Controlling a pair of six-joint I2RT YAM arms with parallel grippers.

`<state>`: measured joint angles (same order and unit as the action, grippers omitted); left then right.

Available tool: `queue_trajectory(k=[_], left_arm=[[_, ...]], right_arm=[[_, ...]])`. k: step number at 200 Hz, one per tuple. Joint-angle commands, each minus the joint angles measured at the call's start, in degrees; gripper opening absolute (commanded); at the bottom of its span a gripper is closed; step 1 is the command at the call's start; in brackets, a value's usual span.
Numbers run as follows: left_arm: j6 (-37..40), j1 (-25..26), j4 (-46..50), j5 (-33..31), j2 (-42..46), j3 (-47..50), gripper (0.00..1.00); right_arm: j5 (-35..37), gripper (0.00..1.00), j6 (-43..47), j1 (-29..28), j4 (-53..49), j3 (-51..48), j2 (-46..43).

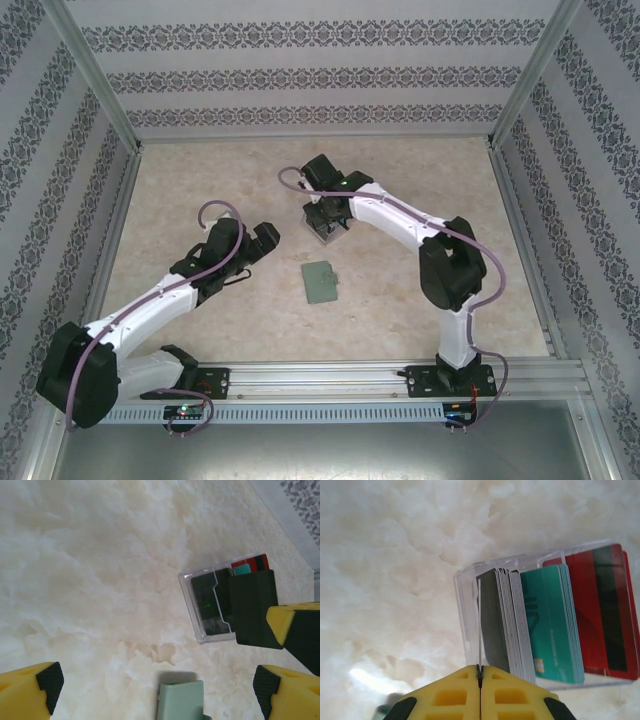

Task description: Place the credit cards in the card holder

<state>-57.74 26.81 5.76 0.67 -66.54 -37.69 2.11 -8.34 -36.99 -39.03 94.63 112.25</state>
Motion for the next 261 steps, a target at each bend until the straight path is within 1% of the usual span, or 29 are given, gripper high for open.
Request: queue_trajectory(k=[1,13,24,38,56,71,123,136,168,192,205,221,228,237,249,261], left_arm=[[2.2,-2.6,-3.8,8.1,-2.6,-2.3,0.99],[2.1,-4.0,-7.0,13.2,-4.3,-3.0,0.99],[1.3,-4.7,-9.4,17.3,-6.2,-4.0,0.99],[-0.2,-5.3,-14.4,22.8,-8.8,-5.1,1.0],[-3.2,-5.4,-22.1,29.0,-12.3,-6.5,1.0],[-5.7,-5.4,-26.6,33.2,-15.3,-8.3,0.95],[-11.0,-5.4,-34.9,38.2,-20.2,-11.7,0.88],[-12.4,-5.4,-36.2,38.2,-20.7,-12.1,0.82],[-13.0,-5.4,-35.4,38.1,-21.4,-13.3,0.73],[-14.6,-5.4,-36.7,39.3,-22.6,-14.0,0.72],[-14.8,-5.4,-36.6,40.0,-23.0,-14.6,0.69],[-15.4,-5.3,-37.3,40.9,-23.5,-15.1,0.61],[-15.9,-5.3,-37.9,41.6,-23.8,-15.2,0.56],[-16.6,-5.3,-38.9,41.9,-23.7,-15.2,0.47],[-17.6,-5.3,-39.2,41.7,-23.4,-15.0,0.27],[-18.3,-5.4,-38.3,40.5,-22.6,-14.4,0.15]], right_arm=[[-9.8,0.05,-10.4,2.3,5.4,-5.2,-7.5],[-16.0,0.01,-15.6,4.0,10.8,-9.8,-11.3],[-20.9,0.01,-19.8,5.7,15.9,-13.7,-14.3],[-24.9,0.0,-25.0,7.5,19.6,-17.4,-17.1],[-29.6,0.0,-32.8,8.8,26.8,-22.9,-20.4],[-31.3,0.0,-39.7,9.3,33.2,-27.5,-22.7],[-35.1,0.0,-56.7,11.5,46.9,-36.3,-26.5],[-36.1,0.0,-60.0,12.2,49.7,-37.9,-26.5],[-38.8,0.0,-66.1,13.1,57.0,-40.5,-26.3],[-39.8,0.0,-69.1,13.3,61.5,-42.1,-26.0],[-39.9,0.0,-69.8,13.3,62.2,-42.2,-25.8],[-40.5,0.0,-70.1,13.2,62.4,-42.1,-25.5],[-40.8,0.0,-70.4,13.2,62.6,-42.2,-25.4],[-40.7,0.0,-70.2,13.3,62.3,-42.2,-25.5],[-40.6,0.01,-70.2,13.4,62.0,-42.6,-25.4],[-41.1,0.04,-70.3,13.9,62.3,-43.0,-25.2]])
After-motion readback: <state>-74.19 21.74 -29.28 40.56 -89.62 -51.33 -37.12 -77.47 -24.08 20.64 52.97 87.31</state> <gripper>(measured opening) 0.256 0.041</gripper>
